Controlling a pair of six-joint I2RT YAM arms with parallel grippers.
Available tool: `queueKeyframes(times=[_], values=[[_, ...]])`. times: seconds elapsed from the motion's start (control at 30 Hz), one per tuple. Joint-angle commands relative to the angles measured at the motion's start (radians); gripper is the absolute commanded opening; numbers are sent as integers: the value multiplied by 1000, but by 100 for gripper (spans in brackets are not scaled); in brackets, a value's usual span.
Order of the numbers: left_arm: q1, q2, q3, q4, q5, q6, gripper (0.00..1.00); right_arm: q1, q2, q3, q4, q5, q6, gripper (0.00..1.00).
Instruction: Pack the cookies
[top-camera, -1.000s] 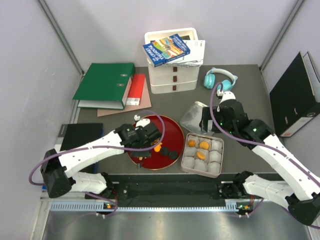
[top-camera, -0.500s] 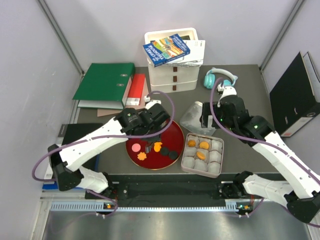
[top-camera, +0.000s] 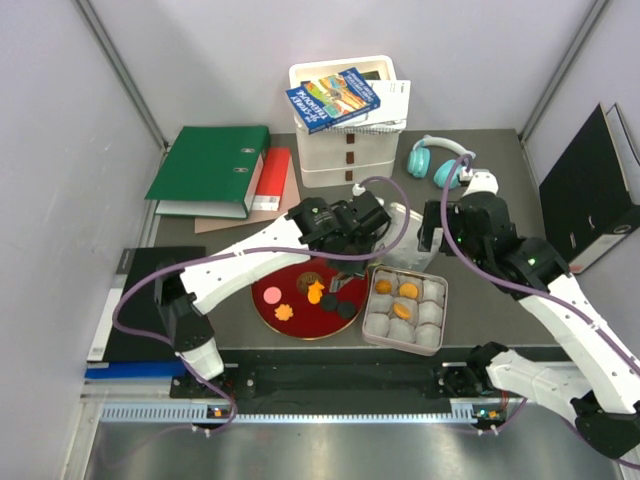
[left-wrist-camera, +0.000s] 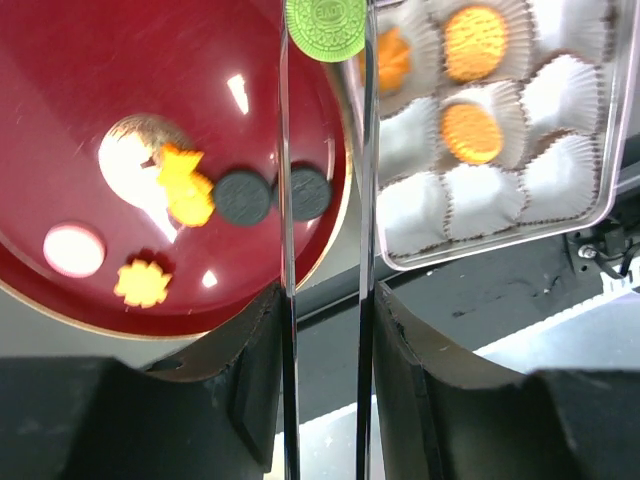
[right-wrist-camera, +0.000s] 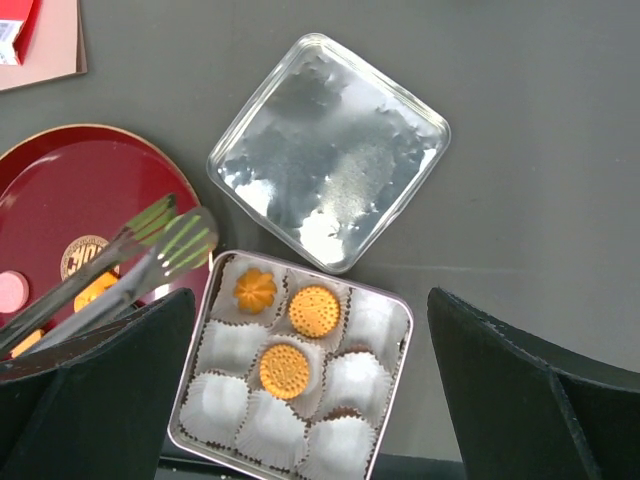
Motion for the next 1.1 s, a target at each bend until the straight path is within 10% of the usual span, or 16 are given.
queueKeyframes(times=[0.0, 0.47, 1.07], values=[[-32, 21, 81, 4, 22, 57, 34, -13, -44, 10, -22, 37, 27, 99], [-107, 196, 371, -10, 118, 150, 35, -25, -60, 45, -52, 42, 70, 99], [-175, 270, 382, -16, 247, 221, 36, -77, -93, 119, -91, 92, 105, 99]])
